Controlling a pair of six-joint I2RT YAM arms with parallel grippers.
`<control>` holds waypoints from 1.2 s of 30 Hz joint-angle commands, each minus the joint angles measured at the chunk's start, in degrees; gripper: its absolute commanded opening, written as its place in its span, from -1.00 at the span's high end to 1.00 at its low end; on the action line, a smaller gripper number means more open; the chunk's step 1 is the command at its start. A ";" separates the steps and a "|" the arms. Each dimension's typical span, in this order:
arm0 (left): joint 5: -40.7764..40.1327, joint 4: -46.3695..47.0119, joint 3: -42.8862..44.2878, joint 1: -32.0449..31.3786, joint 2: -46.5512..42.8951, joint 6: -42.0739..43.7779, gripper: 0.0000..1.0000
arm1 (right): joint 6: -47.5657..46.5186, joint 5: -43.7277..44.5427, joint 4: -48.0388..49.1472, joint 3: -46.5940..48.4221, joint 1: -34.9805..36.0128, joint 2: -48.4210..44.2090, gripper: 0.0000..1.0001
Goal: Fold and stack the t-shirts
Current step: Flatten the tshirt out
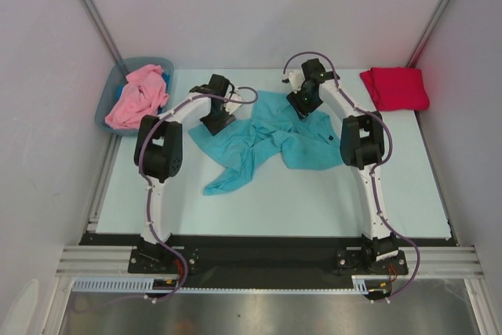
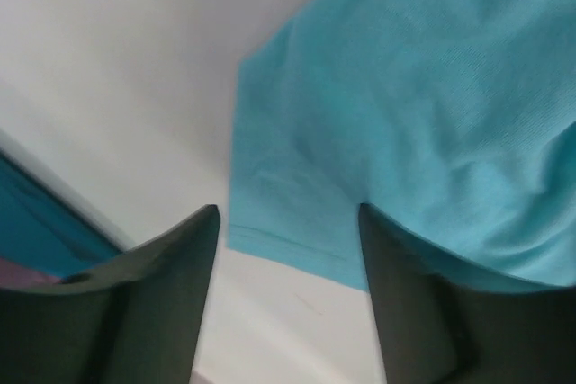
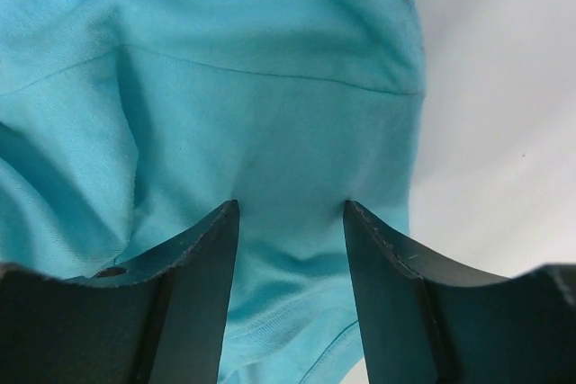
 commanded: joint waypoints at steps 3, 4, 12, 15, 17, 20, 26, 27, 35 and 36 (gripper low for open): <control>3.38 -2.80 2.80 -0.53 1.53 -2.24 -0.52 | 0.12 1.31 0.88 1.24 -0.15 -0.42 -0.12; 3.64 -2.89 2.80 -0.53 1.70 -2.42 -0.52 | 0.12 1.22 0.97 1.15 -0.15 -0.51 -0.12; 7.68 -3.68 3.06 -0.53 3.29 -1.80 -0.26 | -0.41 1.57 0.97 0.45 -0.06 -1.56 -0.11; 9.09 -4.73 3.50 -0.53 4.52 -1.19 -0.03 | -0.50 2.01 1.05 -0.08 -0.23 -1.91 -0.12; 9.44 -5.26 3.94 -0.44 5.57 -0.84 0.20 | -0.67 2.01 1.06 -0.87 -0.32 -2.09 -0.11; 10.32 -6.31 4.47 -0.44 6.45 -0.49 0.52 | -0.94 2.10 1.14 -1.57 -0.41 -2.35 -0.12; 10.67 -9.12 6.84 -0.26 7.77 0.04 0.99 | -1.38 2.28 1.05 -2.27 -0.94 -2.61 -0.11; 12.76 -10.87 7.37 -0.18 8.03 0.39 0.99 | -1.38 2.36 1.05 -2.36 -1.02 -2.70 -0.11; 4.09 -12.38 9.92 1.67 9.26 -0.66 1.00 | -1.47 4.03 1.41 -3.77 -1.11 -3.32 -0.11; 2.86 -12.38 10.09 2.45 9.35 -0.31 0.99 | -1.55 4.12 1.75 -3.94 -1.20 -3.23 -0.11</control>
